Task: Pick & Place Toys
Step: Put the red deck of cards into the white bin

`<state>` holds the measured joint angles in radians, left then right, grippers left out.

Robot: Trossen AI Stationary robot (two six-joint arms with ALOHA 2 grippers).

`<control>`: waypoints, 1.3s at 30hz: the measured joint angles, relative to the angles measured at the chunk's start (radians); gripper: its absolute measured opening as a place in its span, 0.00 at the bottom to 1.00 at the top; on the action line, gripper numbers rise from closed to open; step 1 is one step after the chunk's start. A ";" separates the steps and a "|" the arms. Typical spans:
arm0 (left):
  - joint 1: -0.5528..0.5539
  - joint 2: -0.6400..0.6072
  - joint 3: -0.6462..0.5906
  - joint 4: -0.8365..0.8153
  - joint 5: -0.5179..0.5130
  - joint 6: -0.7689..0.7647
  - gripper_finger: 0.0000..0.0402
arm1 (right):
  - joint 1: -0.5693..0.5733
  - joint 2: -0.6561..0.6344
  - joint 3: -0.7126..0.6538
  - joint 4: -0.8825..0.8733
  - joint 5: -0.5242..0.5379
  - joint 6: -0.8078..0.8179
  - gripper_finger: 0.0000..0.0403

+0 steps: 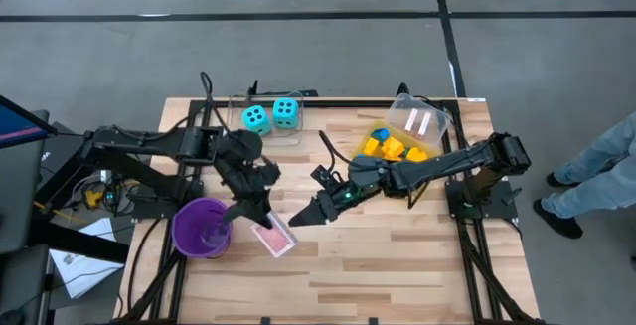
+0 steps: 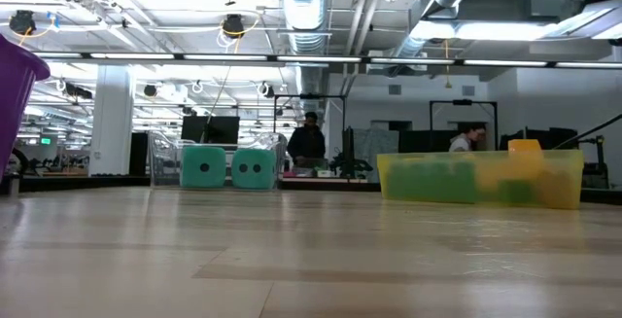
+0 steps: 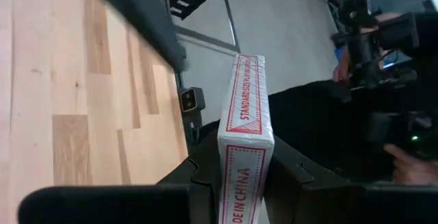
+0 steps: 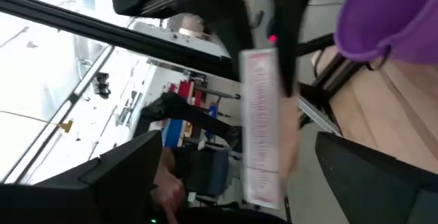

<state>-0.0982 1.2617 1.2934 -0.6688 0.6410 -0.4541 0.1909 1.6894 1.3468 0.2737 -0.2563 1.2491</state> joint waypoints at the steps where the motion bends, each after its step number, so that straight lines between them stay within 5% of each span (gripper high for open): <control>1: 0.016 0.001 0.000 -0.002 0.015 -0.002 0.15 | 0.001 0.000 0.000 0.010 0.007 -0.001 0.94; 9: 0.088 0.029 0.000 0.092 0.136 -0.060 0.15 | -0.004 0.000 0.000 0.027 0.023 -0.019 0.94; 23: 0.133 0.045 -0.001 0.041 0.161 -0.079 0.15 | -0.014 0.000 0.000 -0.013 0.022 -0.019 0.92; 39: 0.153 0.094 0.000 0.018 0.180 -0.052 0.15 | -0.017 0.000 0.000 -0.154 0.022 -0.019 0.69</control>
<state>0.0544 1.3561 1.2938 -0.6503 0.8206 -0.5060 0.1741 1.6894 1.3464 0.1200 -0.2344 1.2304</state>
